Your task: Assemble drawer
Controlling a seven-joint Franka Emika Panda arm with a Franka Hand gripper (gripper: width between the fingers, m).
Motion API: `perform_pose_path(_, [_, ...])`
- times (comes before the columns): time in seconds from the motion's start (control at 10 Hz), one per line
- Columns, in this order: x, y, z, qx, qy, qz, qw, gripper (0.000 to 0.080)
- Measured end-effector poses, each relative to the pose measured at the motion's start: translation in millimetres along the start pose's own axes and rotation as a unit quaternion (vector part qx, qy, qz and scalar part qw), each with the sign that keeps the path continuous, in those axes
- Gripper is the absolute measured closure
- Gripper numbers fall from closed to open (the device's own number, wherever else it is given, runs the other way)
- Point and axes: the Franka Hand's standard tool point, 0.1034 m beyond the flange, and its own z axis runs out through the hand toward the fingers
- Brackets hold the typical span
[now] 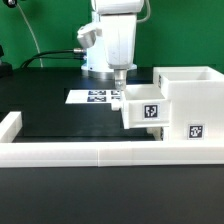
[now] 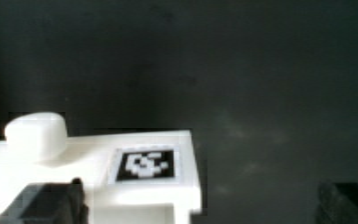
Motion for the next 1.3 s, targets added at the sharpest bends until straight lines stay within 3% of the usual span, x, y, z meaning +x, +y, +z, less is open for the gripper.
perform_pose_path(0.2, [-27.3, 0.0, 10.1, 0.008, 0.038, 0.0, 0.999, 0.015])
perform_pose_path(0.5, [-47.8, -3.2, 22.1, 0.019, 0.075, 0.005, 0.997, 0.015])
perform_pose_path(0.8, [-32.1, -2.9, 35.4, 0.03, 0.085, 0.014, 0.996, 0.015])
perform_pose_path(1.1, [-9.0, 14.2, 30.3, 0.027, 0.09, 0.046, 0.995, 0.015])
perform_pose_path(1.3, [-0.9, 17.9, 29.1, 0.027, 0.087, 0.085, 0.992, 0.015])
